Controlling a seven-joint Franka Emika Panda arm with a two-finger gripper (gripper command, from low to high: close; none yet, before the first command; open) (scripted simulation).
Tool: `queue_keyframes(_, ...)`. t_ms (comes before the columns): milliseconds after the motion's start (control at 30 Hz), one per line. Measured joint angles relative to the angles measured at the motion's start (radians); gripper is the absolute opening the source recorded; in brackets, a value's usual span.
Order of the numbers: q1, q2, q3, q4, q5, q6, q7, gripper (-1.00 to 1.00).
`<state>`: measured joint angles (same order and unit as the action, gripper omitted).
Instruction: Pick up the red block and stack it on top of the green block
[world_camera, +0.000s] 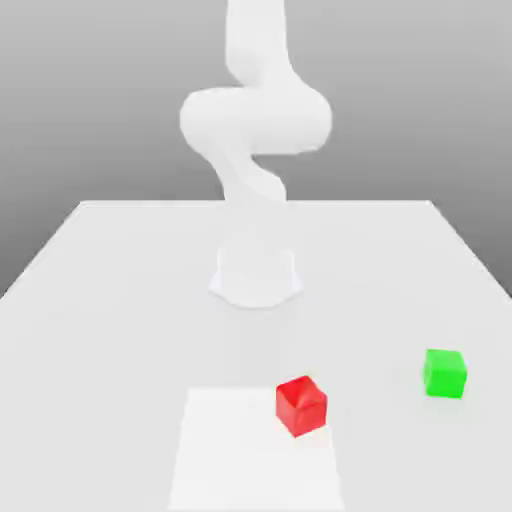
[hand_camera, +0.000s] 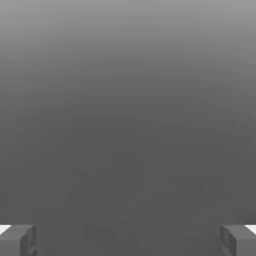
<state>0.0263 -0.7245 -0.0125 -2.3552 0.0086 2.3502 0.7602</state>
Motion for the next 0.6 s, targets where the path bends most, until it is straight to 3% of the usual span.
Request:
queue_keyframes(400,0.126,0.438,-0.027,-0.3,0.035,0.282,-0.216,0.0)
queue_keyframes(600,0.158,0.675,-0.008,-0.452,0.0,0.437,-0.29,0.0)
